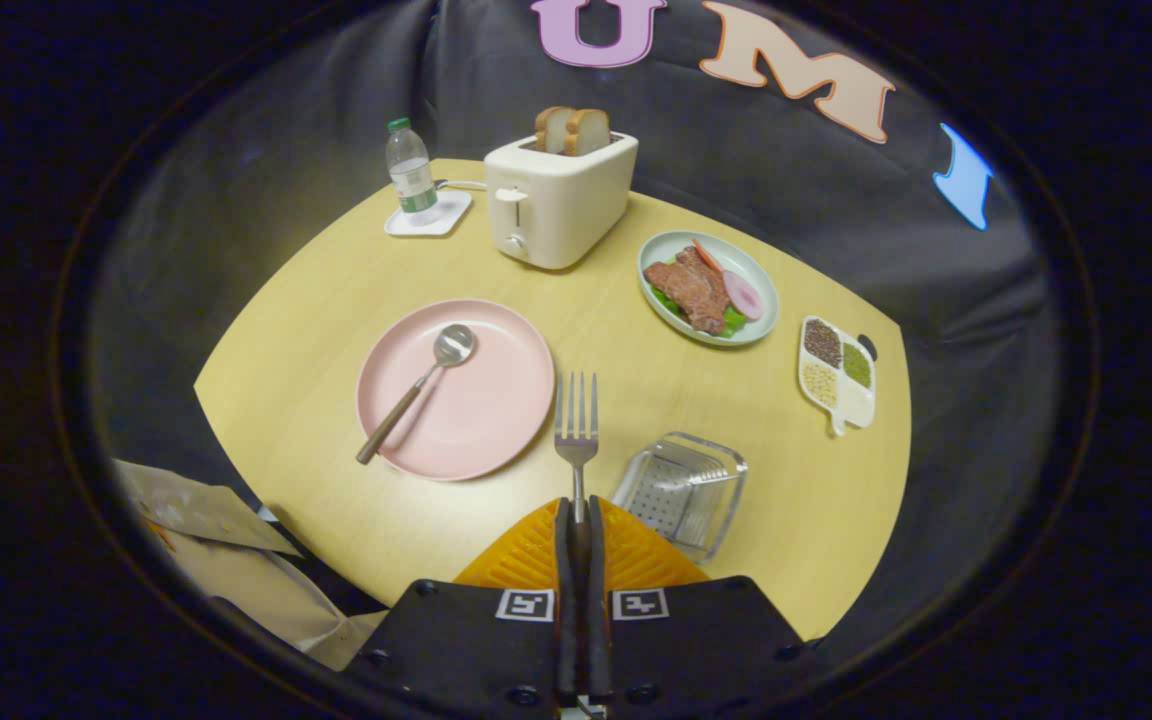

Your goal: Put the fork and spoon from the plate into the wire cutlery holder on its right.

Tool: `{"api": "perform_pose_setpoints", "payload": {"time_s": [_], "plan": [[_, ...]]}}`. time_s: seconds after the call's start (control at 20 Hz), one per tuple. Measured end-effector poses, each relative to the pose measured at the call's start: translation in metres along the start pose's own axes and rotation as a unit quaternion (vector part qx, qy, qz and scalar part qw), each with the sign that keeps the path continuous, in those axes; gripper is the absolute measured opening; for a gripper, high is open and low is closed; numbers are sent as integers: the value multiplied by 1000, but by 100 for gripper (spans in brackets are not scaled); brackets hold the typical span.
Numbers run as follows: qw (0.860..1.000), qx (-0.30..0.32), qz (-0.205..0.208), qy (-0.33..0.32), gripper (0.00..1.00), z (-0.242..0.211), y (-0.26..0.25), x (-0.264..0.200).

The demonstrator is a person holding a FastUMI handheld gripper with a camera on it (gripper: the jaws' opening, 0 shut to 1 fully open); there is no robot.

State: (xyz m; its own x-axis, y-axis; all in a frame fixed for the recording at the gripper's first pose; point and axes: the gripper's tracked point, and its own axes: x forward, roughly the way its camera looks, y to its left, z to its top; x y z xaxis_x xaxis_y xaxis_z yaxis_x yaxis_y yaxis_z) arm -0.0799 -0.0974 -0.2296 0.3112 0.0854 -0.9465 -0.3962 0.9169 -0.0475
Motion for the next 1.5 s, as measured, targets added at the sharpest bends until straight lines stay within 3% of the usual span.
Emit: {"api": "perform_pose_setpoints", "payload": {"time_s": [0.5, 1.05, 1.3, 1.5], "plan": [[993, -1, 18, 115, 8, -50, -47, -4], [981, 6, 24, 194, 8, -52, -55, 34], [988, 34, 19, 147, 21, -32, -54, 38], [996, 48, 27, 73, 56, -10, -34, 30]]}}
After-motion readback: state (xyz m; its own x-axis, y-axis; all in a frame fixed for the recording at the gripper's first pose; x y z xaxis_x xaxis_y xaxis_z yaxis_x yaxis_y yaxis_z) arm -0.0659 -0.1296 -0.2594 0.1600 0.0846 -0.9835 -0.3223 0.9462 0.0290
